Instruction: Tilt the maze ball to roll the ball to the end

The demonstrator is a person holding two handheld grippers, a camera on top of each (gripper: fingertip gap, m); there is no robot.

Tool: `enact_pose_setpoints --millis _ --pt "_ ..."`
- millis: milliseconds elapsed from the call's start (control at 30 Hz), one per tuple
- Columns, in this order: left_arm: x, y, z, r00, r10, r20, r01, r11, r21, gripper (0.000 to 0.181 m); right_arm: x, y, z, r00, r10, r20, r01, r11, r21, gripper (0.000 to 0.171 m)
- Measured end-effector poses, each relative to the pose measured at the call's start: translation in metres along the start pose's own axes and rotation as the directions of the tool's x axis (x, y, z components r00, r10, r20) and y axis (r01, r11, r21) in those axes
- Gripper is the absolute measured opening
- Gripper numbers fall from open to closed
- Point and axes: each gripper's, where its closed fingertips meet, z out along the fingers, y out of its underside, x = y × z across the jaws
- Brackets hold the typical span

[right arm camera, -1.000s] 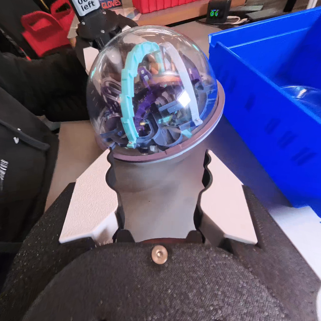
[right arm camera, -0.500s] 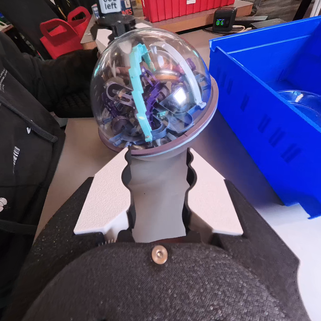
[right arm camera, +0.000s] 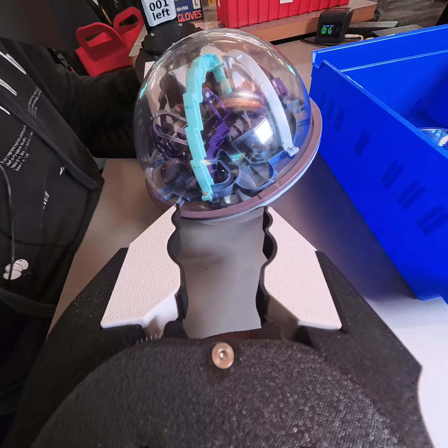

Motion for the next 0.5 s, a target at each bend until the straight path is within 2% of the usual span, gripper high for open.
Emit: enact_pose_setpoints --millis 167,500 --pt "-0.0005 -0.0001 -0.0004 1.0 -0.019 -0.007 0.019 1.0 0.008 0.106 -0.0002 -0.0006 0.0003 1.0 0.007 0.003 -0.007 1.0 0.006 0.067" --pt "-0.0029 -0.0064 -0.0047 0.985 -0.154 -0.071 0.159 0.985 0.07 0.103 -0.0026 -0.0013 0.0018 0.999 0.037 0.02 -0.038 0.999 0.012 0.068"
